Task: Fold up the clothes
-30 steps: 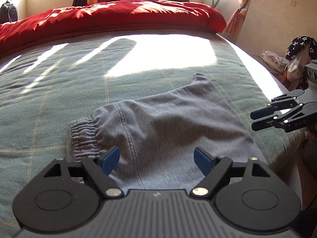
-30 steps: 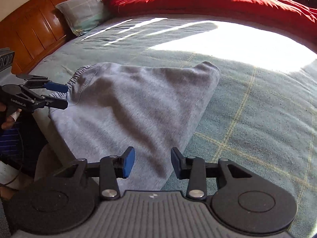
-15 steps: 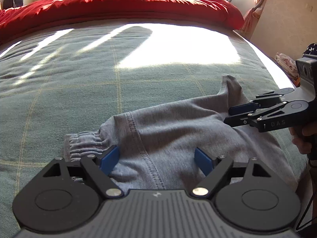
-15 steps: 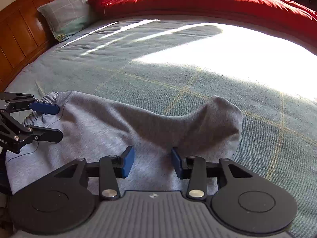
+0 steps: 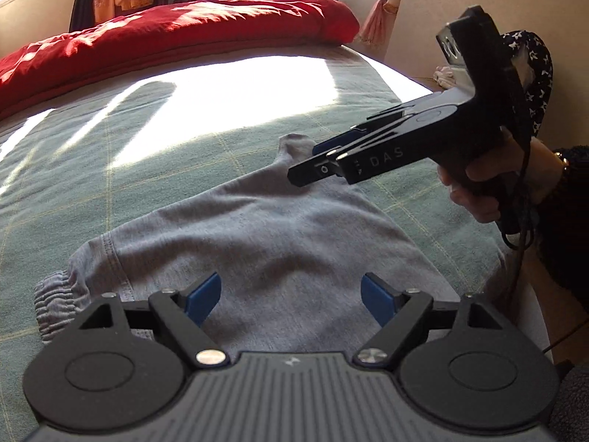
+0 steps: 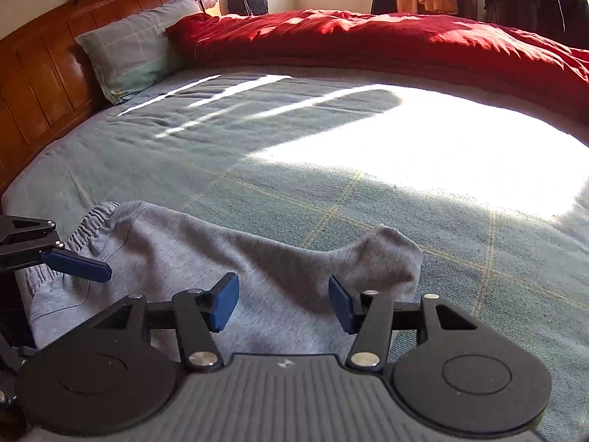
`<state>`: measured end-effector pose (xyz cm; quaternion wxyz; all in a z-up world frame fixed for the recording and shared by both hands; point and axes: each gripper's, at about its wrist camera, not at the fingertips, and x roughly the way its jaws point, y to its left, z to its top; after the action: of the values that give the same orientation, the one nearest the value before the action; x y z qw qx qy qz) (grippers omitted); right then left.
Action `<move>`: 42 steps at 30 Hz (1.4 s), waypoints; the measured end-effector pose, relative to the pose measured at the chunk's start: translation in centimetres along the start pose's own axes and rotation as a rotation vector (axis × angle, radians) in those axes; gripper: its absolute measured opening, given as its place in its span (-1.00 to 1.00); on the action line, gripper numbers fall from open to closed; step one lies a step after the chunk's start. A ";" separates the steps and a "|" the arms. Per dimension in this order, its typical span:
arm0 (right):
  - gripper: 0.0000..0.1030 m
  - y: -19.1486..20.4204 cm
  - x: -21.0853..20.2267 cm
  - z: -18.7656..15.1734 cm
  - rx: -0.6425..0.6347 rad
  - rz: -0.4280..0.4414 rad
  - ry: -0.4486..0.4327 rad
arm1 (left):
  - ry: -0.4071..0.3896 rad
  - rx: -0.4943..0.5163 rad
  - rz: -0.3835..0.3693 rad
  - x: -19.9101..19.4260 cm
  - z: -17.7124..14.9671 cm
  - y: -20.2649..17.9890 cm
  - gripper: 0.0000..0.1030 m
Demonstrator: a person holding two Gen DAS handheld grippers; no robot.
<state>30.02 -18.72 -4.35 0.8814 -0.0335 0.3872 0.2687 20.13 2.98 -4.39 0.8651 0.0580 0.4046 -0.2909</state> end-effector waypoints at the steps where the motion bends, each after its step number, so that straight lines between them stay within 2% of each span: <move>1: 0.16 -0.1 -0.3 0.1 -0.004 -0.005 -0.011 | 0.002 -0.002 -0.006 0.0 -0.5 -0.2 0.61; 4: 0.16 -1.2 -0.3 0.5 0.016 -0.029 -0.031 | 0.043 -0.045 -0.042 0.5 -2.2 -0.4 0.61; 6: 0.16 -3.3 1.1 0.5 0.078 -0.027 -0.008 | 0.052 -0.047 -0.042 0.7 -3.7 -0.7 0.61; 8: 0.16 -4.9 2.9 0.4 0.126 -0.029 0.033 | 0.036 -0.044 -0.034 0.5 -4.6 -0.9 0.61; 11: 0.18 -5.9 4.5 0.0 0.131 -0.080 0.057 | 0.030 -0.060 -0.017 -0.5 -4.7 -1.3 0.61; 13: 0.18 -6.0 4.2 0.2 0.154 -0.082 0.059 | 0.007 -0.039 -0.004 -1.7 -4.6 -1.7 0.62; 17: 0.19 -3.5 1.6 0.9 0.105 -0.063 -0.015 | -0.054 -0.024 0.084 -3.4 -4.2 -1.1 0.62; 19: 0.21 -1.5 0.6 1.6 0.050 0.000 -0.026 | -0.075 -0.045 0.136 -3.8 -4.2 -0.2 0.62; 22: 0.21 1.8 0.3 2.3 -0.029 0.102 -0.013 | -0.067 -0.123 0.182 -3.8 -4.6 2.0 0.63; 24: 0.19 4.1 0.8 2.5 -0.084 0.170 0.022 | -0.025 -0.186 0.170 -3.2 -5.4 3.3 0.63; 26: 0.18 5.6 1.5 2.2 -0.124 0.199 0.037 | -0.026 -0.215 0.151 -3.1 -6.5 3.7 0.63; 30: 0.18 6.1 4.5 1.2 -0.161 0.133 0.108 | -0.063 -0.230 0.126 -3.8 -7.2 3.7 0.65; 32: 0.19 4.9 5.0 1.1 -0.110 0.108 0.114 | -0.070 -0.232 0.118 -4.1 -7.3 3.7 0.65; 34: 0.19 4.1 4.0 1.4 -0.041 0.112 0.099 | -0.076 -0.224 0.115 -4.4 -7.4 3.6 0.65; 37: 0.22 4.9 1.5 1.1 -0.063 0.156 0.056 | -0.091 -0.233 0.105 -4.6 -7.4 3.5 0.65; 40: 0.35 6.4 1.4 -0.1 -0.097 0.215 0.119 | -0.105 -0.255 0.092 -4.9 -7.5 3.5 0.66; 42: 0.38 7.2 1.6 -1.1 -0.140 0.183 0.135 | -0.116 -0.271 0.094 -5.3 -7.4 3.6 0.66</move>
<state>26.56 -12.13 -5.17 0.8205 -0.0774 0.4275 0.3716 14.55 10.87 -5.95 0.8995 -0.0576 0.3862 -0.1958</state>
